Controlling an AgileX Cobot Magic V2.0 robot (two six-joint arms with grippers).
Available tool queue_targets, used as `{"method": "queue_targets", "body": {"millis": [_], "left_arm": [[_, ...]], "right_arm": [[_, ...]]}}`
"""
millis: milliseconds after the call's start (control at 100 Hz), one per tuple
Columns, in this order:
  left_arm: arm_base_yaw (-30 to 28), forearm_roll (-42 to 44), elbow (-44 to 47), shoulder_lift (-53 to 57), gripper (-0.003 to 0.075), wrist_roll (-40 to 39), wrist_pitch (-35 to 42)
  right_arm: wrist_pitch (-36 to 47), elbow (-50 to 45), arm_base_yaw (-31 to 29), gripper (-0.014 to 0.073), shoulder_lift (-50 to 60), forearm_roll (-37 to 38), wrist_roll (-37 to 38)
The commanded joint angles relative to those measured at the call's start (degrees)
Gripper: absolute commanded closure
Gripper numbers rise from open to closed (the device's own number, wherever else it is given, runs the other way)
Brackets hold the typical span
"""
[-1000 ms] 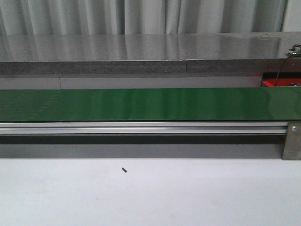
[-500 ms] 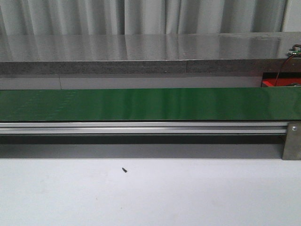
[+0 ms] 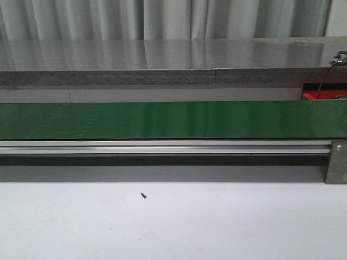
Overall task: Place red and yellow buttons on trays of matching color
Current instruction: 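Move the left gripper over the cluster of red and yellow buttons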
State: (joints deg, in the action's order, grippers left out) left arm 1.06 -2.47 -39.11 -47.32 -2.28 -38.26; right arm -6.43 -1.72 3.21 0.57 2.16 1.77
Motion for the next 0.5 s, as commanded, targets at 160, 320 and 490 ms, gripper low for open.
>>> {"method": "queue_targets", "body": {"millis": [160, 320, 490], "left_arm": [[0.00, -0.79, -2.20, -7.04, 0.0738, -0.06, 2.93], [0.00, -0.79, -2.20, -7.22, 0.0617, 0.19, 2.93], [0.00, -0.48, -2.32, -6.59, 0.0136, 0.23, 3.25]], "right_arm": [[4.53, 1.09, -0.27, 0.0661, 1.01, 0.51, -0.07], [4.53, 1.09, -0.27, 0.0661, 1.01, 0.51, -0.07], [4.53, 1.09, -0.27, 0.0661, 1.01, 0.51, -0.07]]}}
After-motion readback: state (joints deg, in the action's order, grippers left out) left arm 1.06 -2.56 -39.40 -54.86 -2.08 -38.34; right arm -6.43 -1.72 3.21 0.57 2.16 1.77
